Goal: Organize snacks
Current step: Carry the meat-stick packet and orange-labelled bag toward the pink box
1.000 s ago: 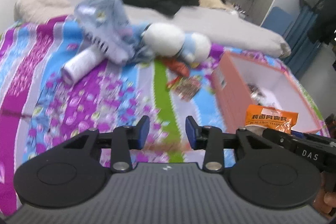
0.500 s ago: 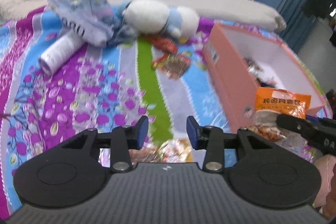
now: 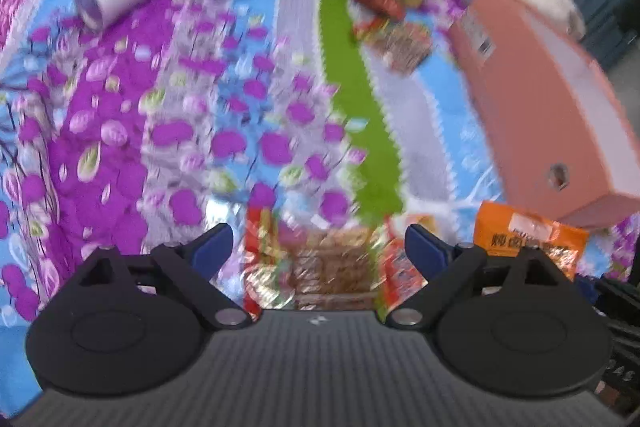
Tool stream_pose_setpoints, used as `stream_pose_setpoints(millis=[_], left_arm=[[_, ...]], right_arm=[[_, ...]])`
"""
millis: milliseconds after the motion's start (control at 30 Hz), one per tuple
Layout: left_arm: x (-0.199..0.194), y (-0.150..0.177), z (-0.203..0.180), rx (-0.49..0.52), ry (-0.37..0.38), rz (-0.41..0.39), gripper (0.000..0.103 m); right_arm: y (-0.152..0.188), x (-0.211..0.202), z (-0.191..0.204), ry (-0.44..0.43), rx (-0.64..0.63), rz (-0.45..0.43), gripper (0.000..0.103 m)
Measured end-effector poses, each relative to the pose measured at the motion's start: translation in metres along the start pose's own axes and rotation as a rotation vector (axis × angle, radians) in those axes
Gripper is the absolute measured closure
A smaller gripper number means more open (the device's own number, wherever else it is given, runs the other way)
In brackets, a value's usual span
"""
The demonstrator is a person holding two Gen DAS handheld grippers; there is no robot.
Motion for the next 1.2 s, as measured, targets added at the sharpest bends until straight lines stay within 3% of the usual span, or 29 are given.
stream_pose_setpoints(millis=[133, 267, 367, 533, 567, 833, 1033, 1200], left_arm=[[0.003, 0.008, 0.017, -0.074, 0.040, -0.012, 0.008], [-0.004, 0.007, 0.034, -0.217, 0.110, -0.050, 0.006], [-0.006, 0.005, 0.041, -0.286, 0.160, -0.036, 0.005], [-0.006, 0.003, 0.039, -0.366, 0.372, 0.015, 0.005], [-0.006, 0.003, 0.036, -0.363, 0.370, 0.023, 0.005], [-0.015, 0.003, 0.042, -0.245, 0.146, 0.036, 0.005], [-0.012, 0.007, 0.050, -0.273, 0.168, 0.030, 0.004], [-0.008, 0.006, 0.043, -0.252, 0.257, 0.052, 0.004]], right_arm=[[0.008, 0.015, -0.004, -0.081, 0.063, 0.043, 0.067], [0.014, 0.026, 0.003, -0.070, 0.040, 0.061, 0.067], [0.014, 0.030, 0.008, -0.075, 0.027, 0.059, 0.067], [0.014, 0.035, 0.010, -0.088, 0.042, 0.076, 0.066], [0.014, 0.036, 0.009, -0.091, 0.052, 0.079, 0.066], [0.015, 0.035, 0.006, -0.095, 0.056, 0.088, 0.066], [0.015, 0.038, 0.005, -0.096, 0.076, 0.088, 0.066], [0.016, 0.038, 0.004, -0.096, 0.080, 0.086, 0.066]])
Point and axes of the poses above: each gripper's, at about its wrist camera, not at the fingertips, and x roughly the way its jaws point, z to its left, y to its underside, the point moved 1 cm from there along x, roughly the way its jaws point, and after that the axes turned 15 degrees about y, right-handed, at the moved point
